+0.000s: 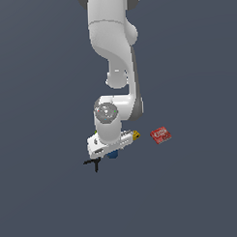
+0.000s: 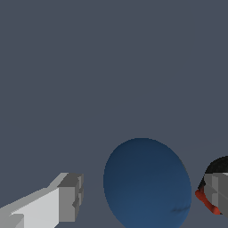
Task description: Pick up a designated object from a clutter of objects.
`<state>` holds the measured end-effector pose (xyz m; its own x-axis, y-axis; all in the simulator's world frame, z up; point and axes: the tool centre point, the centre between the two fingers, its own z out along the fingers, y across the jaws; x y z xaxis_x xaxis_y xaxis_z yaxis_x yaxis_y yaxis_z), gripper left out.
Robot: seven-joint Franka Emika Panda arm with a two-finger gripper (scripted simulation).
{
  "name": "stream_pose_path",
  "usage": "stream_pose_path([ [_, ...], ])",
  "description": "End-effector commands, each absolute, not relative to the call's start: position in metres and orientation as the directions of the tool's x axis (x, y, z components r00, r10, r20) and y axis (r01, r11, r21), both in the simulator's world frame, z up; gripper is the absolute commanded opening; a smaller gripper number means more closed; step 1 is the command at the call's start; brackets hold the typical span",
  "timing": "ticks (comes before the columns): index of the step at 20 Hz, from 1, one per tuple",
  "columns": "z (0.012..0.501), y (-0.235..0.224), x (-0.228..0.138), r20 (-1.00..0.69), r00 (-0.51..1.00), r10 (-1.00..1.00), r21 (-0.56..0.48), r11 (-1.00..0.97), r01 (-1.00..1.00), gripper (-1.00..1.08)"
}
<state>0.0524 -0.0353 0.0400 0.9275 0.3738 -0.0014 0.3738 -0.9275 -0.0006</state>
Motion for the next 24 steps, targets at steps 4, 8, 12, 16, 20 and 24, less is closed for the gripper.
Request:
stream_pose_path([
  [4, 0.031, -0.036, 0.054, 0.000, 0.927, 0.374, 0.000, -0.927, 0.374, 1.00],
  [8, 0.031, -0.036, 0.054, 0.000, 0.927, 0.374, 0.000, -0.927, 0.374, -1.00],
  [12, 0.031, -0.036, 0.054, 0.000, 0.927, 0.374, 0.000, -0.927, 0.374, -1.00],
  [16, 0.032, -0.036, 0.054, 0.000, 0.927, 0.374, 0.000, -0.927, 0.374, -1.00],
  [20, 0.037, -0.036, 0.052, 0.000, 0.927, 0.374, 0.000, -0.927, 0.374, -1.00],
  [24, 0.048, -0.037, 0.047, 0.000, 0.927, 0.374, 0.000, -0.927, 0.374, -1.00],
])
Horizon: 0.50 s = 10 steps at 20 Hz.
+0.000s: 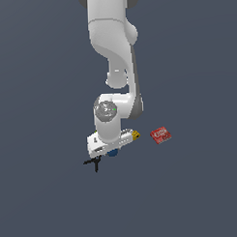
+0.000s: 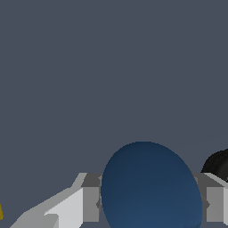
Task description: Pick up a designated object from a clutter of objects.
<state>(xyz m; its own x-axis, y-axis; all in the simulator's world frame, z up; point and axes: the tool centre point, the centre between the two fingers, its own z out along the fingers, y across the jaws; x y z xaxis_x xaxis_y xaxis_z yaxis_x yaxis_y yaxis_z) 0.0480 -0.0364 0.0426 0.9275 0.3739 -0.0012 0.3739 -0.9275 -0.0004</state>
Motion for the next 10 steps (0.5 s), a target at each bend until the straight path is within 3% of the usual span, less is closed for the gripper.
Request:
stream_pose_path([
  [1, 0.052, -0.037, 0.045, 0.000, 0.927, 0.374, 0.000, -0.927, 0.374, -1.00],
  [10, 0.106, -0.040, 0.021, 0.000, 0.927, 0.374, 0.000, -0.927, 0.374, -1.00],
])
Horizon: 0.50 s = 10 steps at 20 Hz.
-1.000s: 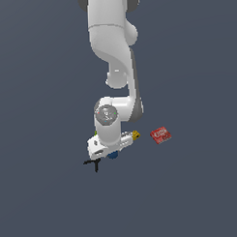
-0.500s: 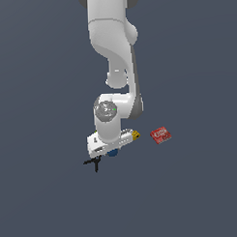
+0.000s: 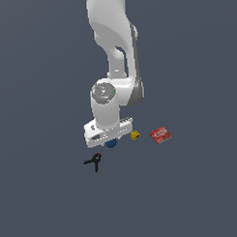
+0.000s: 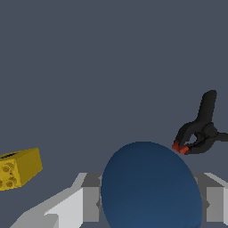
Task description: Pick up a designated object from a clutter of objects.
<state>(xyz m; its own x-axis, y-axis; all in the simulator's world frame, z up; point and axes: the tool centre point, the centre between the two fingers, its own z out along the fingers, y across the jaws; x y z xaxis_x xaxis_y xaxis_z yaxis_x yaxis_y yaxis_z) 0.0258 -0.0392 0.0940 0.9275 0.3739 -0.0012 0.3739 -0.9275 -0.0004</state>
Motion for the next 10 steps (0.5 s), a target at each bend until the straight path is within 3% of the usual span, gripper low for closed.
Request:
stream_pose_path([
  [1, 0.114, -0.040, 0.018, 0.000, 0.927, 0.374, 0.000, -0.927, 0.374, -1.00],
  [10, 0.190, -0.044, -0.015, 0.000, 0.927, 0.374, 0.000, -0.927, 0.374, -1.00],
])
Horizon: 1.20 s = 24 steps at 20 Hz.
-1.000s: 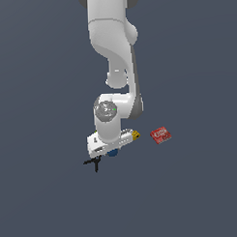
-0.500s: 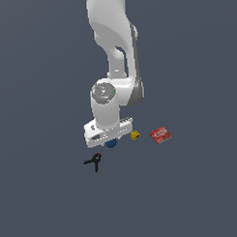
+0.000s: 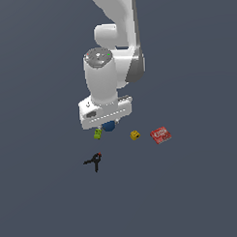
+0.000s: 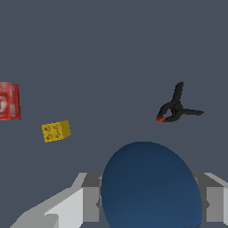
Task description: Pick up a designated object from a clutter of objects.
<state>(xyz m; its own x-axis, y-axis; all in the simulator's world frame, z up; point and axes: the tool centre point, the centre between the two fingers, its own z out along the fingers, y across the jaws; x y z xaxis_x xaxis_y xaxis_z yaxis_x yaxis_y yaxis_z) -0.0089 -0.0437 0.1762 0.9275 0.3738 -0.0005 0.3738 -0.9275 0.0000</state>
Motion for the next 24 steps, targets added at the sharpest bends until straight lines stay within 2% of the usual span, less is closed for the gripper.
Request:
stream_pose_path([
  [1, 0.199, -0.045, -0.018, 0.000, 0.927, 0.374, 0.000, -0.927, 0.374, -1.00],
  [16, 0.339, -0.052, -0.075, 0.000, 0.927, 0.374, 0.000, -0.927, 0.374, -1.00],
  [24, 0.393, -0.055, -0.094, 0.000, 0.927, 0.374, 0.000, -0.927, 0.374, -1.00],
])
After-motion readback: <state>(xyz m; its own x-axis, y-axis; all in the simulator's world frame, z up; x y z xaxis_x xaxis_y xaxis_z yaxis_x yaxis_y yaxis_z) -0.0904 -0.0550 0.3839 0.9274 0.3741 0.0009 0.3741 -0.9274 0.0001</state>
